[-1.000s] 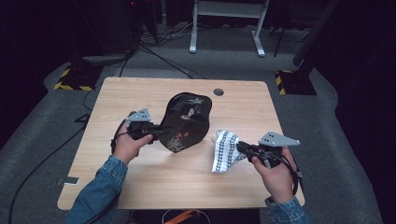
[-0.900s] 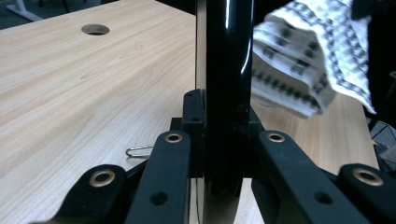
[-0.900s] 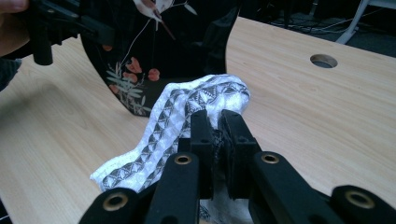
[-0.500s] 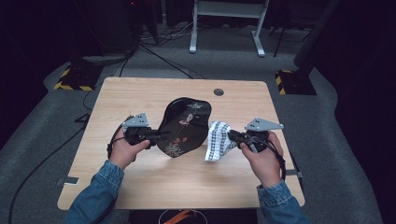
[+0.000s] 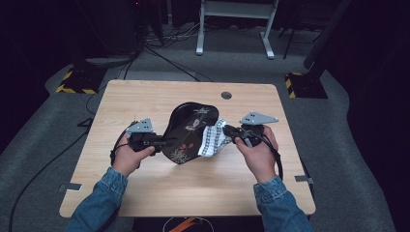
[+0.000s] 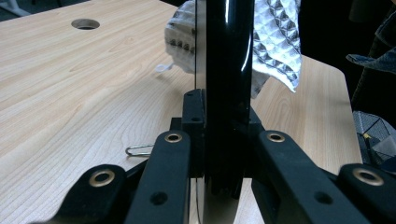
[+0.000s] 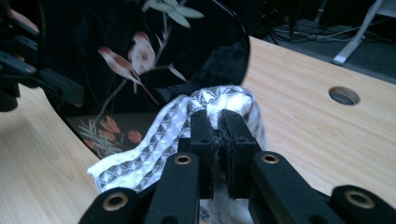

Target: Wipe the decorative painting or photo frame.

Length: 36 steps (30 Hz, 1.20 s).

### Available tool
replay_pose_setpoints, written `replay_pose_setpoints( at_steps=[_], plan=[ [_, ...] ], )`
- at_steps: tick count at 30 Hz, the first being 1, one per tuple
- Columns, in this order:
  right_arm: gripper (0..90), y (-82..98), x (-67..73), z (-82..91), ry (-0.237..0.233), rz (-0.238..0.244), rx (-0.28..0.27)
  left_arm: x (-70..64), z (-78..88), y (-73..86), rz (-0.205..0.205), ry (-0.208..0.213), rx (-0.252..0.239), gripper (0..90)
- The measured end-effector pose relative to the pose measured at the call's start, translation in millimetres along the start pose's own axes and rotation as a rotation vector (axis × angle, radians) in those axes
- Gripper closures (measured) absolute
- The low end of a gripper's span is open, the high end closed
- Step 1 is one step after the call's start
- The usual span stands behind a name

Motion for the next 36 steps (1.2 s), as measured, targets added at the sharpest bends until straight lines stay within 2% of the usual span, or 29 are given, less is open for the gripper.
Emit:
replay_pose_setpoints(
  at_steps=[6,13,19,25,31,36],
  plan=[
    [84.9,-11.2,6.2,-13.6,-0.026,0.006,-0.037,-0.1,0.0,-0.2,-0.002,0.002,0.000,80.2],
    [85.0,-24.6,14.1,-25.3,-0.047,0.031,-0.111,-0.3,-0.2,-0.4,0.002,0.000,0.004,80.2],
    [85.0,-37.7,19.4,-33.4,-0.034,0.089,-0.156,-0.9,-0.3,-0.4,0.002,0.000,0.005,80.2],
    [85.0,-46.2,22.0,-34.9,-0.022,0.123,-0.180,-0.7,-0.4,-0.5,-0.004,-0.004,0.008,80.2],
    [85.0,-61.2,30.9,-32.9,-0.042,0.152,-0.227,-2.1,-1.7,-1.0,-0.010,-0.001,0.012,80.2],
    [85.0,-69.8,38.0,-33.7,-0.050,0.179,-0.236,-2.3,-2.1,-1.2,-0.015,-0.005,0.014,80.2]
  ],
)
Point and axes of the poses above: each handheld gripper's, and its own axes: z roughly backward along the jaws, y roughly out of its underside, x roughly to its left, the point moved 10 cm from there along -z, roughly forward along the jaws, and after that the axes turned 10 degrees about -y, right-handed, at the moved point
